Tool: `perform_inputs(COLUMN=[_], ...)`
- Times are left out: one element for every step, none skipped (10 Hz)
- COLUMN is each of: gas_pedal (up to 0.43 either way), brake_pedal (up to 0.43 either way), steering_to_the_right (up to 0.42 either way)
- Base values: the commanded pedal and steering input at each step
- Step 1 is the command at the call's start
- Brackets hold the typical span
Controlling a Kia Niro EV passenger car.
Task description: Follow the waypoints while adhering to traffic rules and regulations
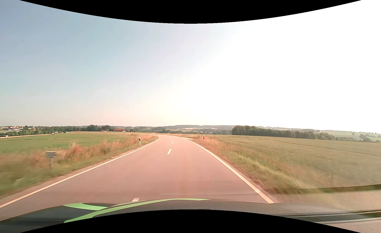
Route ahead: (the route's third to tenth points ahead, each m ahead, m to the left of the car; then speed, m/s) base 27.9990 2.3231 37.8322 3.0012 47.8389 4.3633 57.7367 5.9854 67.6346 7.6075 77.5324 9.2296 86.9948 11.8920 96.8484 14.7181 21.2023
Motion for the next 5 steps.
perform_inputs(gas_pedal=[0.059,0.059,0.067,0.079,0.087], brake_pedal=[0.0,0.0,0.0,0.0,0.0], steering_to_the_right=[-0.014,-0.014,-0.014,-0.014,-0.016])
